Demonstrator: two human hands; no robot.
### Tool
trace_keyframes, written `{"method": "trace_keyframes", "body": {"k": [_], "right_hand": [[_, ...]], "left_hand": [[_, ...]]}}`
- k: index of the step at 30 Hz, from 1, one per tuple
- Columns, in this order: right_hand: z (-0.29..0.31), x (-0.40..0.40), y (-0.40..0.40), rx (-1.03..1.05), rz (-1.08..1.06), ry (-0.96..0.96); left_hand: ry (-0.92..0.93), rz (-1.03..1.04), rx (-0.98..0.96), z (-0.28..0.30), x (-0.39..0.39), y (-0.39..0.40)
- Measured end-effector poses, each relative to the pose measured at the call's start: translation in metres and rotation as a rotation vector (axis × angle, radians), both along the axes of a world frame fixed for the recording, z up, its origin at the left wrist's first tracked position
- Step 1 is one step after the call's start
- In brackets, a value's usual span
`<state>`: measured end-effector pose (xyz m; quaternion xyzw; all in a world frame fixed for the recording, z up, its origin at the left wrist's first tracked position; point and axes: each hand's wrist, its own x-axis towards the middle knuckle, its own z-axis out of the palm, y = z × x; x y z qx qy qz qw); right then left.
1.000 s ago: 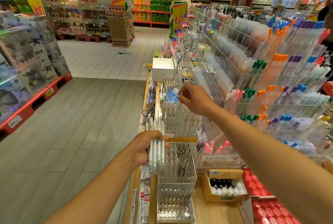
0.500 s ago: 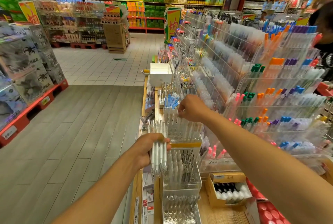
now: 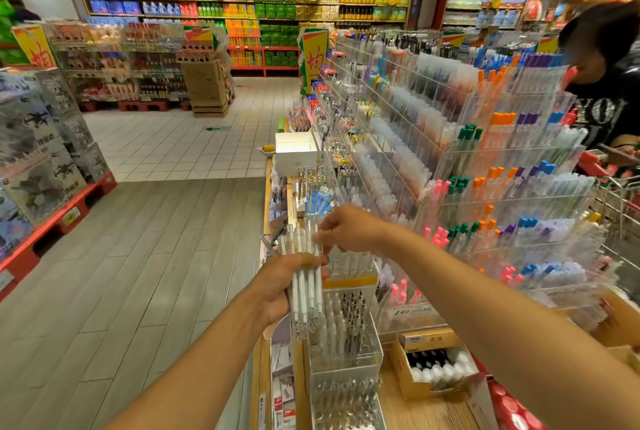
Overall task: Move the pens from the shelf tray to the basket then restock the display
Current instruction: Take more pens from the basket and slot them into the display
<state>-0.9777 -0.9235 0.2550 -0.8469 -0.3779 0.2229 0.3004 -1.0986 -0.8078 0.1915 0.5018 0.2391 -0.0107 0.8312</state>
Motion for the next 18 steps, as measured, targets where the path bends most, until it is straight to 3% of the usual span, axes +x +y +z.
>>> {"method": "trace_keyframes", "body": {"k": [3, 8, 10, 13, 18], "right_hand": [[0.003, 0.002, -0.003, 0.086, -0.094, 0.147], [0.009, 0.006, -0.008, 0.400, -0.066, 0.599], [0.010, 0.012, -0.009, 0.534, -0.151, 0.494], [0.011, 0.025, -0.009, 0.615, -0.287, 0.178], [-0.005, 0.040, -0.009, 0.322, -0.244, -0.164]], "left_hand": [[-0.029, 0.035, -0.057, 0.002, 0.000, -0.003], [-0.075, 0.106, -0.180, 0.002, -0.002, -0.005], [-0.052, 0.137, -0.184, 0.000, -0.003, -0.002], [-0.008, 0.144, -0.168, -0.006, -0.007, 0.004], [0.063, 0.137, -0.120, -0.014, -0.010, 0.008]]}}
